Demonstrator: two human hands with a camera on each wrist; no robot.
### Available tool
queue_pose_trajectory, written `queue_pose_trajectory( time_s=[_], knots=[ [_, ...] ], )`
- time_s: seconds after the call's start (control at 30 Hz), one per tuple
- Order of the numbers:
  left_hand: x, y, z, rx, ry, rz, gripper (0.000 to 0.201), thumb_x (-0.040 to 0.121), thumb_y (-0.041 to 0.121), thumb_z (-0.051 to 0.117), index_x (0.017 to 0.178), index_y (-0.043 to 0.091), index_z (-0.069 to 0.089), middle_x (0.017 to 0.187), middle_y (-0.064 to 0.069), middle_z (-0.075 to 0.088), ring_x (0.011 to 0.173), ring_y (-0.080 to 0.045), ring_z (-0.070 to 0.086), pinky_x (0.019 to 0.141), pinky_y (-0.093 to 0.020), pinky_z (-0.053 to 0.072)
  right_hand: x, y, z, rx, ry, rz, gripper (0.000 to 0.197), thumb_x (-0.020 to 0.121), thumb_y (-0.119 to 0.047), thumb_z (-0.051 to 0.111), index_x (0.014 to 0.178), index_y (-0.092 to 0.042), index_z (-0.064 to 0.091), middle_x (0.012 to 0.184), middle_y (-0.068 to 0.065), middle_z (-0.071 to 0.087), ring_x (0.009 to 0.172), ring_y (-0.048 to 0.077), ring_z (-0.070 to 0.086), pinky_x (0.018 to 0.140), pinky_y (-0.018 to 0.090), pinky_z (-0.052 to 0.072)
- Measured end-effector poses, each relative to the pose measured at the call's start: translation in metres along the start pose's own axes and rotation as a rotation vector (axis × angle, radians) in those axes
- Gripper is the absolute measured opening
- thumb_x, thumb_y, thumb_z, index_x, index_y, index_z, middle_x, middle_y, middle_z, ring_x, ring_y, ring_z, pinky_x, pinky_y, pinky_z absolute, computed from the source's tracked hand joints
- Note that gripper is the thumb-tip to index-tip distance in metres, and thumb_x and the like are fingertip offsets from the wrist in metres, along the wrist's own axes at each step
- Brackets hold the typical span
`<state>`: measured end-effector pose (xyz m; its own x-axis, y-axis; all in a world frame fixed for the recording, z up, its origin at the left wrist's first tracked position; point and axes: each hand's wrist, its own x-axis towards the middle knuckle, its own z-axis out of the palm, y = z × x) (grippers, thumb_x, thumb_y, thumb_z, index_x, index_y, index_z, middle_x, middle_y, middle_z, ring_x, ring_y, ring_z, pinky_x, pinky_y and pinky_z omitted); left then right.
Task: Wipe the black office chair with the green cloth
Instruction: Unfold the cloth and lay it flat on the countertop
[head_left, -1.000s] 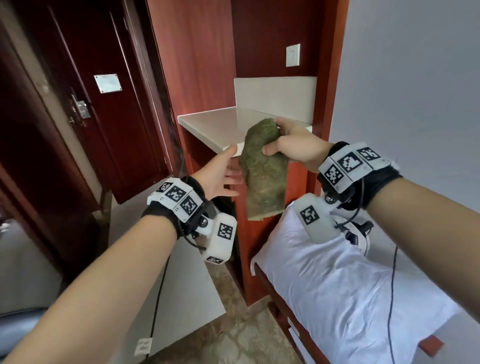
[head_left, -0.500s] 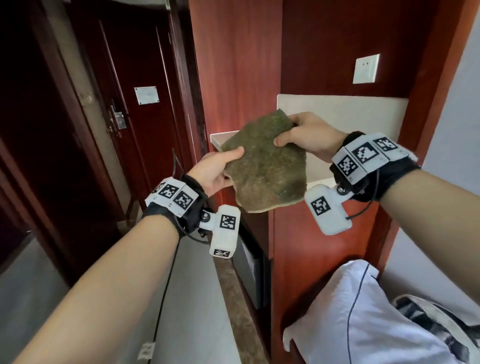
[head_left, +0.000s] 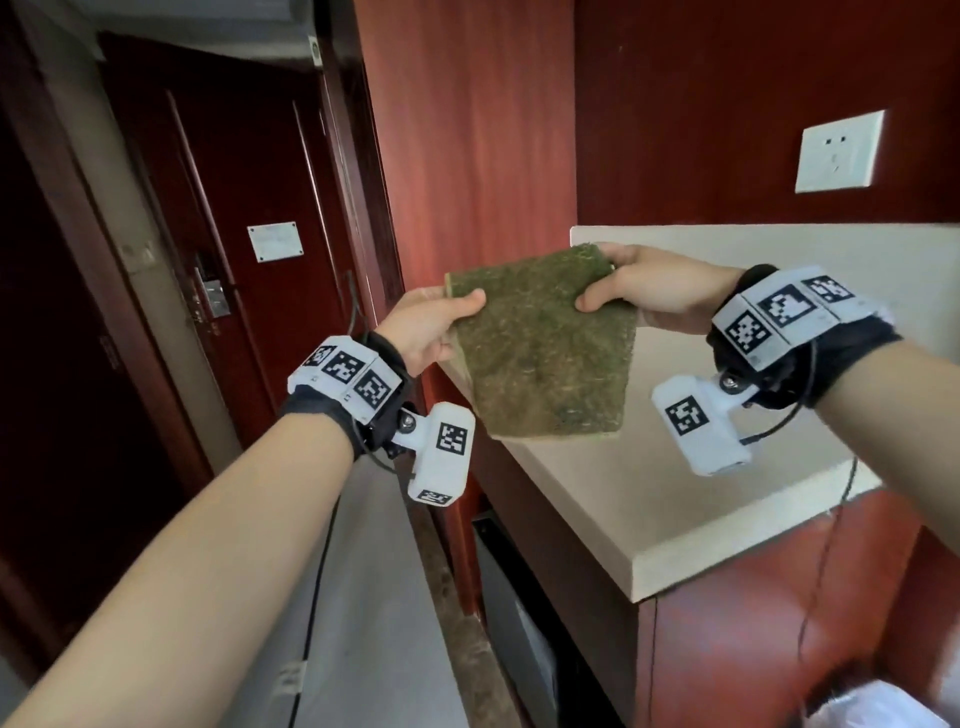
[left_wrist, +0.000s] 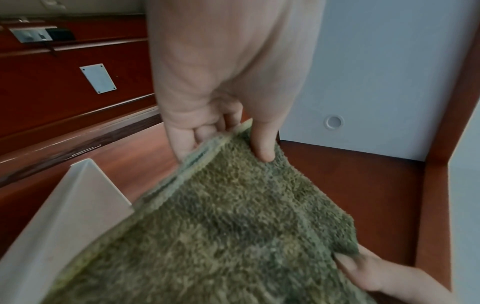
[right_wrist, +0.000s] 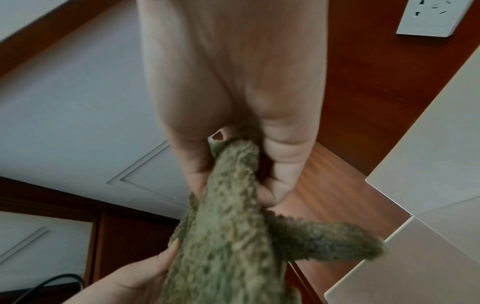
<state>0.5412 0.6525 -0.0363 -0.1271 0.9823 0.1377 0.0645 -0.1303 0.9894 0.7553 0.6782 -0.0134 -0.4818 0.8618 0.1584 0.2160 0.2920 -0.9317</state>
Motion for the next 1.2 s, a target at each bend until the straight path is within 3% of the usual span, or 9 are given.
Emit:
queue_pose_trajectory(
  time_s=[0.1, 0.27, 0.4, 0.47, 0.63, 0.77, 0.9, 1.07, 1.2],
  knots=[
    [0.047, 0.001, -0.014, -0.007, -0.021, 0.021, 0.007, 0.093, 0.015, 0.057, 0.095, 0.012, 0.063, 0.089, -0.002, 0.067, 0.075, -0.011, 0.063, 0.081, -0.029, 0.053, 0.041, 0.003, -0.002, -0.073, -0.033, 0.02, 0.03, 0.089, 0.006, 0.05, 0.117, -0.002, 0.058, 0.108, 0.017, 0.065, 0.085, 0.026, 0.064, 0.073, 0.035, 0.055],
    [0.122, -0.007, -0.042, 0.014, -0.071, 0.009, 0.01, 0.094, 0.018, 0.056, 0.089, 0.013, 0.062, 0.087, -0.003, 0.065, 0.079, -0.013, 0.061, 0.083, -0.03, 0.05, 0.104, 0.023, -0.008, -0.277, -0.002, 0.12, 0.026, 0.085, -0.019, 0.065, 0.108, -0.007, 0.066, 0.107, 0.011, 0.068, 0.091, 0.023, 0.065, 0.073, 0.027, 0.058],
    [0.198, -0.025, -0.058, 0.087, -0.169, -0.005, 0.01, 0.093, 0.017, 0.056, 0.094, 0.01, 0.063, 0.088, -0.004, 0.066, 0.079, -0.014, 0.061, 0.084, -0.031, 0.05, 0.156, 0.04, -0.016, -0.447, 0.095, 0.145, 0.014, 0.082, -0.034, 0.067, 0.081, -0.021, 0.07, 0.074, -0.007, 0.071, 0.073, 0.008, 0.064, 0.065, 0.018, 0.047],
    [0.238, -0.035, -0.064, 0.098, -0.205, -0.008, 0.009, 0.093, 0.016, 0.057, 0.095, 0.01, 0.063, 0.089, -0.003, 0.066, 0.078, -0.013, 0.062, 0.082, -0.031, 0.051, 0.181, 0.047, -0.022, -0.489, 0.131, 0.15, 0.016, 0.079, -0.035, 0.069, 0.075, -0.02, 0.069, 0.063, -0.008, 0.07, 0.058, 0.004, 0.064, 0.061, 0.015, 0.047],
    [0.335, -0.046, -0.073, 0.124, -0.344, -0.006, 0.008, 0.093, 0.014, 0.057, 0.098, 0.011, 0.062, 0.091, -0.002, 0.066, 0.079, -0.011, 0.063, 0.07, -0.026, 0.053, 0.236, 0.062, -0.034, -0.622, 0.093, 0.317, 0.009, 0.079, -0.025, 0.071, 0.078, -0.017, 0.065, 0.068, -0.007, 0.068, 0.066, 0.009, 0.063, 0.061, 0.017, 0.044],
    [0.402, -0.05, -0.07, 0.173, -0.405, 0.05, 0.004, 0.093, 0.017, 0.059, 0.094, 0.015, 0.062, 0.105, -0.005, 0.064, 0.106, -0.02, 0.057, 0.099, -0.039, 0.044, 0.283, 0.076, -0.048, -0.869, 0.358, 0.383, 0.026, 0.081, -0.025, 0.072, 0.102, -0.012, 0.064, 0.093, 0.001, 0.063, 0.088, 0.018, 0.053, 0.074, 0.026, 0.037],
    [0.445, -0.06, -0.07, 0.18, -0.428, 0.114, 0.014, 0.092, 0.018, 0.058, 0.105, 0.014, 0.061, 0.116, -0.002, 0.061, 0.12, -0.02, 0.05, 0.108, -0.042, 0.033, 0.313, 0.078, -0.047, -1.05, 0.56, 0.328, 0.038, 0.081, -0.025, 0.072, 0.113, -0.008, 0.06, 0.093, 0.003, 0.053, 0.085, 0.018, 0.046, 0.059, 0.027, 0.032],
    [0.471, -0.119, -0.103, 0.499, -0.647, 0.206, 0.023, 0.087, -0.001, 0.061, 0.088, 0.022, 0.062, 0.088, 0.005, 0.062, 0.089, -0.011, 0.055, 0.085, -0.016, 0.043, 0.316, 0.105, -0.02, -0.98, 0.039, 0.51, 0.019, 0.079, -0.017, 0.072, 0.083, -0.032, 0.06, 0.078, -0.012, 0.064, 0.074, 0.014, 0.06, 0.064, 0.023, 0.048],
    [0.477, -0.169, -0.133, 0.859, -0.835, 0.131, 0.035, 0.086, -0.009, 0.058, 0.086, 0.025, 0.066, 0.099, 0.004, 0.067, 0.092, 0.0, 0.061, 0.093, -0.014, 0.043, 0.304, 0.133, -0.002, -0.75, -0.437, 0.765, 0.027, 0.089, -0.015, 0.063, 0.113, -0.027, 0.06, 0.102, -0.012, 0.064, 0.091, 0.016, 0.066, 0.08, 0.03, 0.056]
  ],
)
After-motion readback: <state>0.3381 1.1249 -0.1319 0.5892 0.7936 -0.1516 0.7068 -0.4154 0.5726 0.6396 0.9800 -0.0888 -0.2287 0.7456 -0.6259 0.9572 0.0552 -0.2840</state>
